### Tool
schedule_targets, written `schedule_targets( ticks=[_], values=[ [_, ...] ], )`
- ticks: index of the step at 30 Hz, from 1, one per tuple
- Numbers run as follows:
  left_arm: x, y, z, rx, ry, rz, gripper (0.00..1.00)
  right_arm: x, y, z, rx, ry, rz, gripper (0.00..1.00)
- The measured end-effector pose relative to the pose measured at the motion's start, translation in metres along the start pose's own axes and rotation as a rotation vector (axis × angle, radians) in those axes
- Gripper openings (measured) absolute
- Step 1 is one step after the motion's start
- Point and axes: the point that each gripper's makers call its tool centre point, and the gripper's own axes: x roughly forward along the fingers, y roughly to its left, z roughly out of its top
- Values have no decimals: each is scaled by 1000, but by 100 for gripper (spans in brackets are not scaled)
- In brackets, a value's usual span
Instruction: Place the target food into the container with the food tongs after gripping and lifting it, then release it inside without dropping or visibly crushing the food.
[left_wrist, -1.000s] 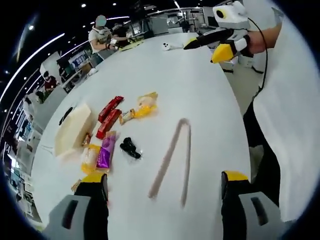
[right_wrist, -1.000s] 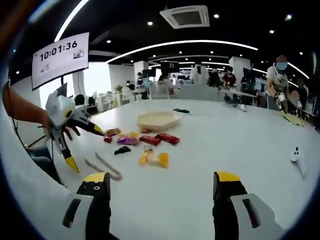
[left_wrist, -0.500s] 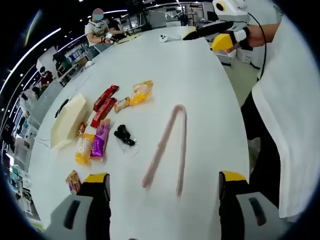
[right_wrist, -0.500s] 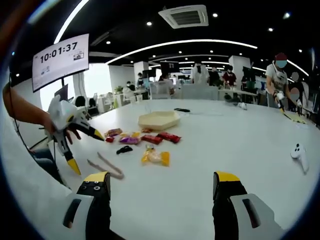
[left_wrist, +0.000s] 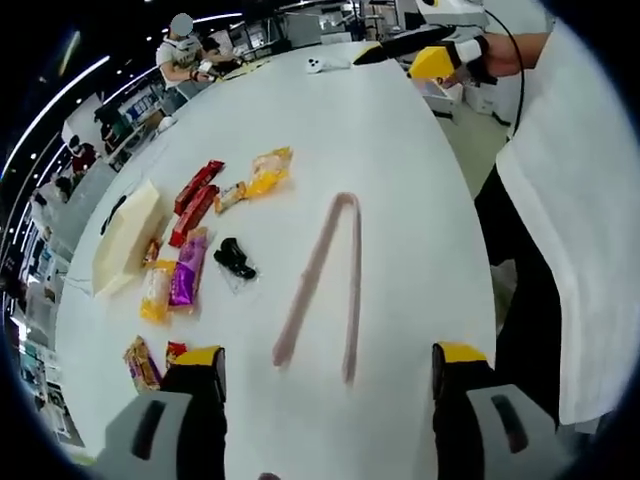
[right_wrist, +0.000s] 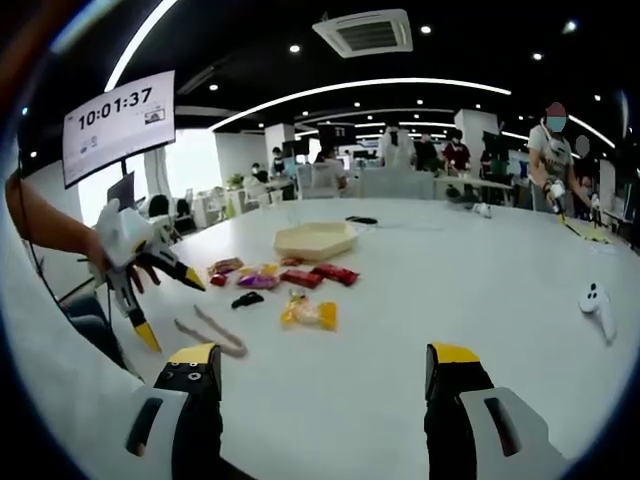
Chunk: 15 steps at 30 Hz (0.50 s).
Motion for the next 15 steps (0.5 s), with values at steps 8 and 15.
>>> schedule_targets(
  ticks=[8, 15],
  values=[
    [1, -6, 0, 14, 6, -38, 80, 0, -1, 1, 2, -1, -3, 85],
    [2, -1, 2, 13, 4, -31, 78, 0, -2, 1, 3, -2, -8, 85]
  ],
)
